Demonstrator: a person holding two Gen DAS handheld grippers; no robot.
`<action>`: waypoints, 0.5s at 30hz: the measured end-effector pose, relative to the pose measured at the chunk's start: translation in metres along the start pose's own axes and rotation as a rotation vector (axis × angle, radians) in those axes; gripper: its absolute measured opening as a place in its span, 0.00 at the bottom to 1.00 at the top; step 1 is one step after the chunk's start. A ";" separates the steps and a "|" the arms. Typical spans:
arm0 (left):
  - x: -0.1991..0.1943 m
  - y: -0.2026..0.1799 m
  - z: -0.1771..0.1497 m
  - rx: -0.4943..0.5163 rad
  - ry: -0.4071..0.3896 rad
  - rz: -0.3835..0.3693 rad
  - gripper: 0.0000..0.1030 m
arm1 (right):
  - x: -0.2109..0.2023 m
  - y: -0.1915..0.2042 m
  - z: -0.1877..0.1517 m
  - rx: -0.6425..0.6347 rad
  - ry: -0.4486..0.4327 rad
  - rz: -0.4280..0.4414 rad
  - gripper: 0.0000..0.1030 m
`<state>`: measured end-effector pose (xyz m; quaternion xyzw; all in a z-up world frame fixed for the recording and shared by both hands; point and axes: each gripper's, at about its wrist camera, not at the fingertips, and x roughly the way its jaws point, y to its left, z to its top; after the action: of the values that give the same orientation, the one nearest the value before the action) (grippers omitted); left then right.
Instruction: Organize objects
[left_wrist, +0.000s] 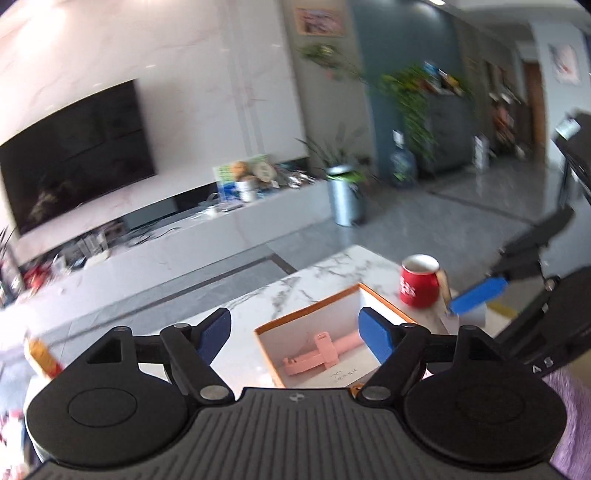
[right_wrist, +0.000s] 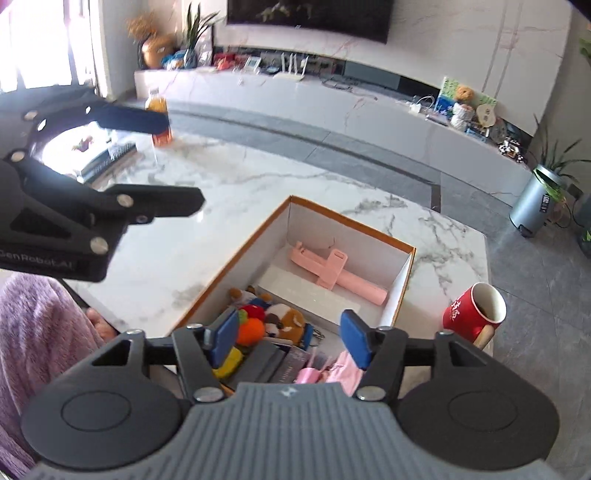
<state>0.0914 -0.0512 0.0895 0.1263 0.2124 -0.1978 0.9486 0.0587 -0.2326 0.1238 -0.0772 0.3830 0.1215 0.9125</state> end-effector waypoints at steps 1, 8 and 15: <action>-0.004 0.003 -0.007 -0.049 -0.004 0.021 0.93 | -0.005 0.006 -0.005 0.016 -0.019 -0.002 0.66; -0.038 0.006 -0.056 -0.240 -0.035 0.197 0.93 | -0.016 0.049 -0.048 0.110 -0.127 -0.051 0.74; -0.056 0.016 -0.101 -0.338 0.004 0.256 0.94 | -0.011 0.070 -0.091 0.224 -0.159 -0.101 0.77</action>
<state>0.0166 0.0136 0.0289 -0.0081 0.2267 -0.0369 0.9732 -0.0302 -0.1888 0.0652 0.0160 0.3161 0.0377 0.9478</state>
